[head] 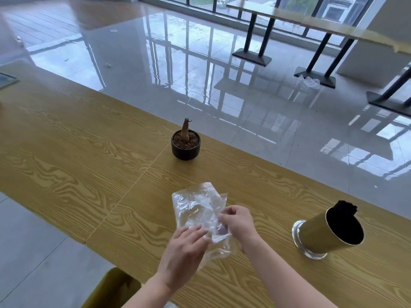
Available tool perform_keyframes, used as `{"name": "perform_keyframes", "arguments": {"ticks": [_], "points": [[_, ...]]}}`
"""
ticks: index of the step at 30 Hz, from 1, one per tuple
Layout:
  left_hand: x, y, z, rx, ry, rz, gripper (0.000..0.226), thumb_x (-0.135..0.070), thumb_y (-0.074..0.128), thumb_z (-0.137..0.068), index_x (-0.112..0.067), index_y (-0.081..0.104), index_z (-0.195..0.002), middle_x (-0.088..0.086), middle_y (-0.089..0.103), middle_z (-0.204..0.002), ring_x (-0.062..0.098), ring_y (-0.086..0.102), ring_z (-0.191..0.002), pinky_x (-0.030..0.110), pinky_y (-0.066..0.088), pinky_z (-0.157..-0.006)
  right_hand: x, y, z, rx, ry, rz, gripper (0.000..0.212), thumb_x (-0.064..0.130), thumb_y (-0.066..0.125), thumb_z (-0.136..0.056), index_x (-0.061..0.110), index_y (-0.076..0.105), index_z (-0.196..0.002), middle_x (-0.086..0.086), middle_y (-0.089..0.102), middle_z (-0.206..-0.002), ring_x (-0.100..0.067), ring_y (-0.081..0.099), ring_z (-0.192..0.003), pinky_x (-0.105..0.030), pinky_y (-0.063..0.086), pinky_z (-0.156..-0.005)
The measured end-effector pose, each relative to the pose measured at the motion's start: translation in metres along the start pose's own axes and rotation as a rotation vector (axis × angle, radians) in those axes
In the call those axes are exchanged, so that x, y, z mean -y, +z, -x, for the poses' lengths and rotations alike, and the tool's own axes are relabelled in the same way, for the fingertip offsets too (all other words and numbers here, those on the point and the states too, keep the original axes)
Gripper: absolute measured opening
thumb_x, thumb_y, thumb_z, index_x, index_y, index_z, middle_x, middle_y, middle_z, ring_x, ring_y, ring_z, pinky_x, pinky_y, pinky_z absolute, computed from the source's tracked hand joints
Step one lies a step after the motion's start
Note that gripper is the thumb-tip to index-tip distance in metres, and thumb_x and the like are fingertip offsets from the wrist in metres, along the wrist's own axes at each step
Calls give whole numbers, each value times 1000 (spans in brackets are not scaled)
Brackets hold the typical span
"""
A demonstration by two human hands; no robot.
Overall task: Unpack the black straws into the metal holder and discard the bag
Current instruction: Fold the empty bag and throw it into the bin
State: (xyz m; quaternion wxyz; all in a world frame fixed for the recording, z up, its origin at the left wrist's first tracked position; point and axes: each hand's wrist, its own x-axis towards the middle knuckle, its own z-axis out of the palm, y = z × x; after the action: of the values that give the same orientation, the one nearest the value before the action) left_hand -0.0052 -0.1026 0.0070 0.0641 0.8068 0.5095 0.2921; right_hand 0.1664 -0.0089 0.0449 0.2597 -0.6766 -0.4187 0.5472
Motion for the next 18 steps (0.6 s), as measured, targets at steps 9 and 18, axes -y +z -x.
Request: {"name": "perform_keyframes", "arguments": {"ticks": [9, 18], "points": [[24, -39, 14, -1, -911, 469, 67, -50, 57, -93, -19, 38, -149, 5, 46, -146, 22, 45, -134, 46, 41, -108, 18, 25, 10, 58, -105, -182, 5, -5, 66, -89, -1, 69, -92, -17, 77, -91, -29, 74, -76, -46, 64, -72], [45, -61, 38, -257, -1173, 765, 63, -31, 79, -83, -25, 48, -137, -5, 73, -90, 9, 72, -81, 25, 56, -66, 33, 62, 29, -28, -352, 431, 6, 18, 69, -88, 17, 66, -83, -2, 72, -73, -23, 69, -68, -41, 59, -68]]}}
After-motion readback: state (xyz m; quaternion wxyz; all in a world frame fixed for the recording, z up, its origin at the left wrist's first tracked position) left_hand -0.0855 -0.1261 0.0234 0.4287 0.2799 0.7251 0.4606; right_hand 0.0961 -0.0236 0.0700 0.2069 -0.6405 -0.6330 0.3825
